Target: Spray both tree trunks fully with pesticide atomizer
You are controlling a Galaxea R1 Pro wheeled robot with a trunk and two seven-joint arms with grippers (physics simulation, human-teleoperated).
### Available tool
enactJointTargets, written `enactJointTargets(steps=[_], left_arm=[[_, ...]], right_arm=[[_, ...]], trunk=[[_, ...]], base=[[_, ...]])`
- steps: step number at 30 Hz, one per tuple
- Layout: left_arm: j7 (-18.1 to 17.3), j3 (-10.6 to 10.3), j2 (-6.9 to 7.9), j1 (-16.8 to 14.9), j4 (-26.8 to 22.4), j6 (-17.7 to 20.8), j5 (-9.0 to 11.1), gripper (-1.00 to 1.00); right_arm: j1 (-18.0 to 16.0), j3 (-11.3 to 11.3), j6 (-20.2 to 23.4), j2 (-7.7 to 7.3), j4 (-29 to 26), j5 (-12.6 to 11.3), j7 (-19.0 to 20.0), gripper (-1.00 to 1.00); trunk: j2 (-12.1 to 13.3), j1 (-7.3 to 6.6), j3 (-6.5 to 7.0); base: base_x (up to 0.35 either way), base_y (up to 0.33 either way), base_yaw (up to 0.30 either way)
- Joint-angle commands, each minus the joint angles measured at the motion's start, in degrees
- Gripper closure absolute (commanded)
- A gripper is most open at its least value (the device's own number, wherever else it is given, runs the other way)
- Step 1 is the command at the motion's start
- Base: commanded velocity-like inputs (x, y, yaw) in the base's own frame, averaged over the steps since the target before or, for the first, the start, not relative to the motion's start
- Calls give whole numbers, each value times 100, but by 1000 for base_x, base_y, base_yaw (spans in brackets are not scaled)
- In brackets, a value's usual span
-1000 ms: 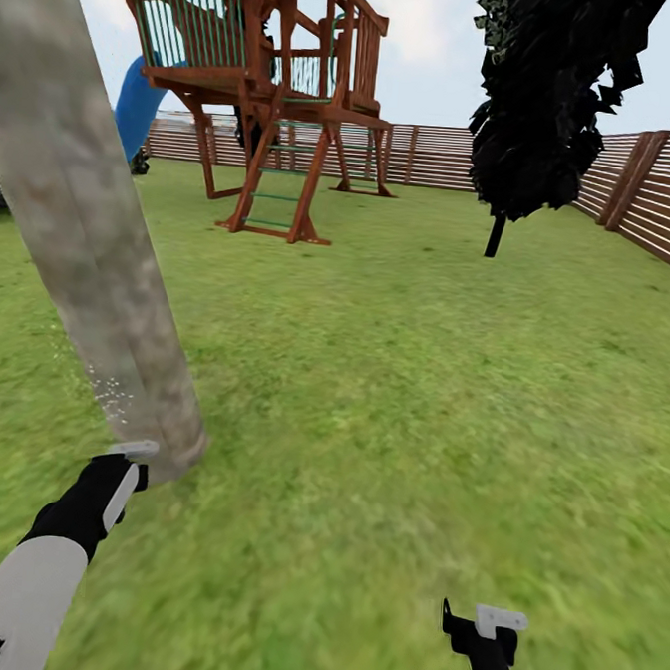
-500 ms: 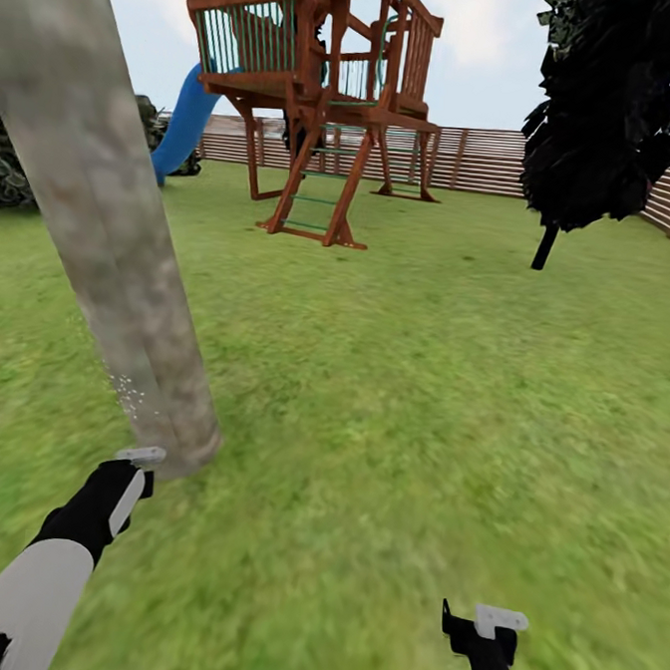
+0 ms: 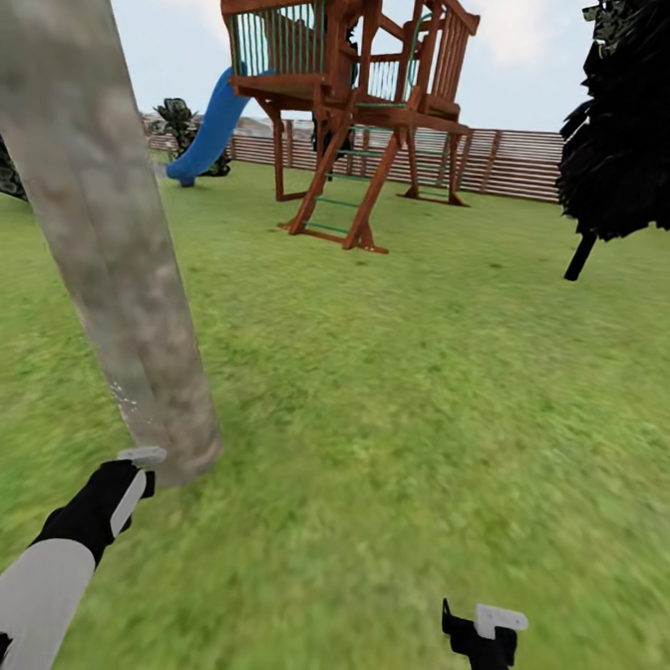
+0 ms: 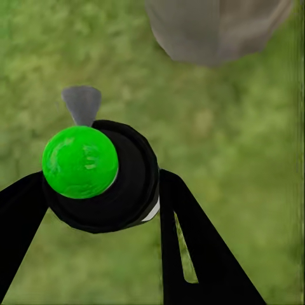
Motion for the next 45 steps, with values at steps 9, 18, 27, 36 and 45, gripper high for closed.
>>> enactJointTargets(steps=[9, 18, 27, 36, 45], left_arm=[[26, 2, -17, -2, -3, 24, 22, 100], [26, 2, -18, -2, -4, 24, 22, 100], [26, 2, -83, -2, -3, 25, -7, 100], [26, 2, -132, -2, -11, 22, -37, 100], [-58, -6, -279, -45, -101, 29, 18, 100]], right_arm=[[-3, 47, -15, 0, 3, -57, -3, -100], [-3, 47, -15, 0, 3, -57, -3, -100], [-3, 47, -15, 0, 3, -57, -3, -100], [-3, 47, -15, 0, 3, -57, -3, -100], [-3, 47, -15, -2, 3, -66, -3, -100]], trunk=[[-2, 1, -5], [-2, 1, -5], [-2, 1, -5], [-2, 1, -5], [-2, 1, -5]], base=[[156, -238, 220], [156, -241, 264], [154, -240, 10], [134, -255, 238], [72, -128, 276]])
